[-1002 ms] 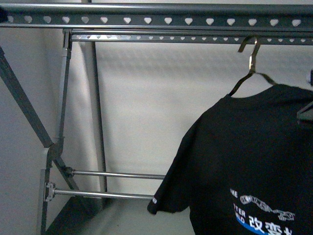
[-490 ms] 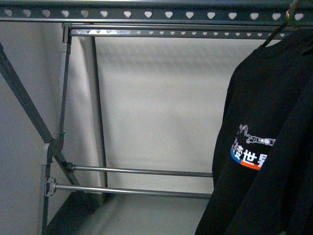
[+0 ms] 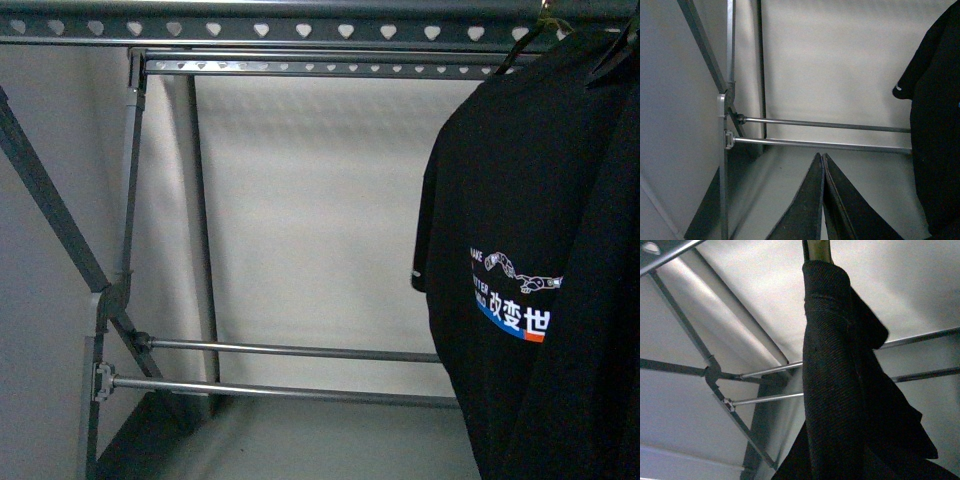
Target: Hang clothes on hanger
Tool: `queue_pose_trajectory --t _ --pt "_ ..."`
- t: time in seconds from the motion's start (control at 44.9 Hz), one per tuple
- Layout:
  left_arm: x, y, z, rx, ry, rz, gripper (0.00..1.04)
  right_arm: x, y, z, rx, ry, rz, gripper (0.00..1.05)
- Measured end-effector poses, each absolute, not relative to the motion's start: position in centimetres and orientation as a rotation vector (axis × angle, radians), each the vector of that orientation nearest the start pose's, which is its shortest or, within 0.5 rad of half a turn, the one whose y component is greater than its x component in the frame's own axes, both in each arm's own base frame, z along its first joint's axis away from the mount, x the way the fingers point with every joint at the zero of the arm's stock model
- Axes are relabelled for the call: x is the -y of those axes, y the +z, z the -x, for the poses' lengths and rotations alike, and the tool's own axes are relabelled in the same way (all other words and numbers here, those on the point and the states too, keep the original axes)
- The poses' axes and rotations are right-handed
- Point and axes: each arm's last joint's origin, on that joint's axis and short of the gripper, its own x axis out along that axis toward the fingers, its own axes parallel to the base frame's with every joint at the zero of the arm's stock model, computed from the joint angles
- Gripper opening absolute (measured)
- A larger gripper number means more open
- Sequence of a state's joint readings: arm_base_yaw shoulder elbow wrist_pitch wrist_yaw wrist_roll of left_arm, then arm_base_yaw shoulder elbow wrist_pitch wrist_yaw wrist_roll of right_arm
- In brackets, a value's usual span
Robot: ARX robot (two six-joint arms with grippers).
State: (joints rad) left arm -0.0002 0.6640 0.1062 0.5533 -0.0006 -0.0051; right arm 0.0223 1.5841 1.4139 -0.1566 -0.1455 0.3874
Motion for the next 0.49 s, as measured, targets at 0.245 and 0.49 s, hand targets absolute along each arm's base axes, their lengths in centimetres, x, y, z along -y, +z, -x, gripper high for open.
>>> queue_pose_trajectory --t 0.245,0.49 --pt "0.0 17.8 -13.4 -0.005 0.000 0.005 0.04 -1.8 34.7 -40.0 -0.394 0.015 -0.362 0.04" --pt "0.0 17.1 -12.6 0.012 0.000 0.004 0.04 -3.7 32.2 -39.9 -0.398 0.033 -0.311 0.11"
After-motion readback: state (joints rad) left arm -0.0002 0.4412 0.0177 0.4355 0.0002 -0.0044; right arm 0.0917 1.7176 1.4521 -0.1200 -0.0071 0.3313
